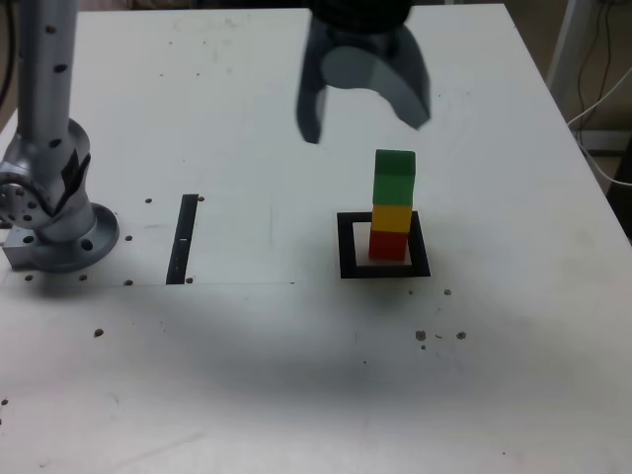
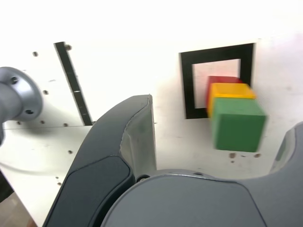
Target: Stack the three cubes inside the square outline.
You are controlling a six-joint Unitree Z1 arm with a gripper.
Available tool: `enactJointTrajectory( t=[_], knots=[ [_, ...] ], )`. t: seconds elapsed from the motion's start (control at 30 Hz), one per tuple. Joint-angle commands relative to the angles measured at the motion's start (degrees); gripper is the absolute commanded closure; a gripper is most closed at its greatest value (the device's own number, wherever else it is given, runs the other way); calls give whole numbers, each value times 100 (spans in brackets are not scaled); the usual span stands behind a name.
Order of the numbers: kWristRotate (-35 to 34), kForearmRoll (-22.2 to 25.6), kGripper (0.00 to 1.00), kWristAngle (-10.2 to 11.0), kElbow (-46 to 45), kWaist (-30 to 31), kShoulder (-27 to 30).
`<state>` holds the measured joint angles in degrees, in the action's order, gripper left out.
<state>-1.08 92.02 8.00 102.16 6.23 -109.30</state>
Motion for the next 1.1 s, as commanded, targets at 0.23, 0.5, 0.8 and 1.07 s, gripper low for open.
enactJointTrajectory(
  t=[0.23, 0.5, 0.8, 1.07],
  knots=[
    [-344, -126, 1, -25, -1147, -8, 876],
    [-657, -690, 1, -171, -2639, -8, 1632],
    [-796, -1286, 1, -311, -3843, -8, 1968],
    [-889, -2256, 1, -630, -4963, -7, 1971]
  ],
)
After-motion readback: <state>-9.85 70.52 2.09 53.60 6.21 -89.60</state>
